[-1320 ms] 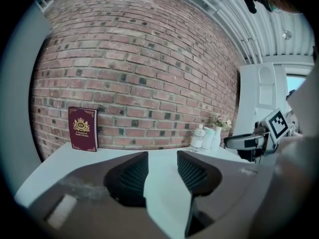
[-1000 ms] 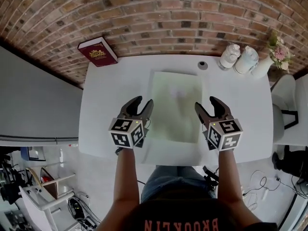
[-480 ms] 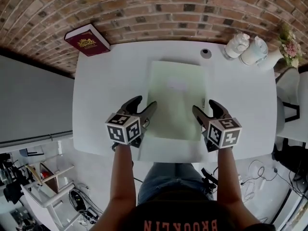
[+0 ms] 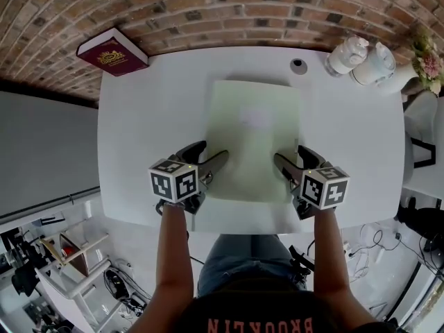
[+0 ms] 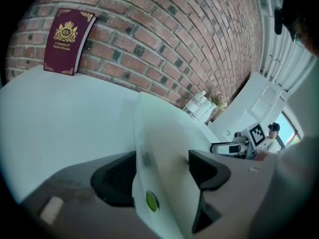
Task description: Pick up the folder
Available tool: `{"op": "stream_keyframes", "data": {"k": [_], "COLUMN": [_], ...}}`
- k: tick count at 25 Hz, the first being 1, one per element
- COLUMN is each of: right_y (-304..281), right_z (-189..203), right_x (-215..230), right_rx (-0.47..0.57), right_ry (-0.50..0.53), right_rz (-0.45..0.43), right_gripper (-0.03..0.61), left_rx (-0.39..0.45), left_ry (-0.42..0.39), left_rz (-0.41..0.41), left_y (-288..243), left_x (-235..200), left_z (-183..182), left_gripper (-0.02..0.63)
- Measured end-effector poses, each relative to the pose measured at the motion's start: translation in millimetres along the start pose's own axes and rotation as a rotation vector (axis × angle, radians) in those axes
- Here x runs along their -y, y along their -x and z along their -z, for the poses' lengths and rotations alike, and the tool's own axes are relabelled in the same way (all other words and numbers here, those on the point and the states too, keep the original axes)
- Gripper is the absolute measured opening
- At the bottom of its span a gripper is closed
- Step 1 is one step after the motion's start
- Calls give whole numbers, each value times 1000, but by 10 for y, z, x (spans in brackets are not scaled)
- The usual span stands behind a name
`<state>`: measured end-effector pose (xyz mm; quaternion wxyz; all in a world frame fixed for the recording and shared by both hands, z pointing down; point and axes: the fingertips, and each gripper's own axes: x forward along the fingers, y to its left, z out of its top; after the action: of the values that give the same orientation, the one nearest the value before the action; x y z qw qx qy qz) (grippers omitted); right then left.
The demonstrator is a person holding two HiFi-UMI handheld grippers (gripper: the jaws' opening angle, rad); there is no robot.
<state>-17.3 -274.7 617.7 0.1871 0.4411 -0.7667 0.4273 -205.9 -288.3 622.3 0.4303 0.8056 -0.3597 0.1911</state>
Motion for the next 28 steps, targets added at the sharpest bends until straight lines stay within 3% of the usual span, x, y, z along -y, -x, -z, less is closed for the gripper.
{"op": "stream_keyframes", "data": {"k": [6, 11, 28], "right_y": [-86, -103, 19], "right_z": [66, 85, 9], "right_x": [45, 55, -59], "right_rx": [-46, -73, -118], "right_ry": [-91, -124, -48], "right_rz": [-31, -42, 10], "right_gripper": [357, 356, 348], "left_rx": [-58, -72, -79], "left_ry": [114, 171, 114], "left_rz": [30, 107, 86], "left_y": [-88, -162, -56], "left_x": [-116, -59, 136], "left_z": [99, 119, 81], "left_gripper": [383, 377, 362]}}
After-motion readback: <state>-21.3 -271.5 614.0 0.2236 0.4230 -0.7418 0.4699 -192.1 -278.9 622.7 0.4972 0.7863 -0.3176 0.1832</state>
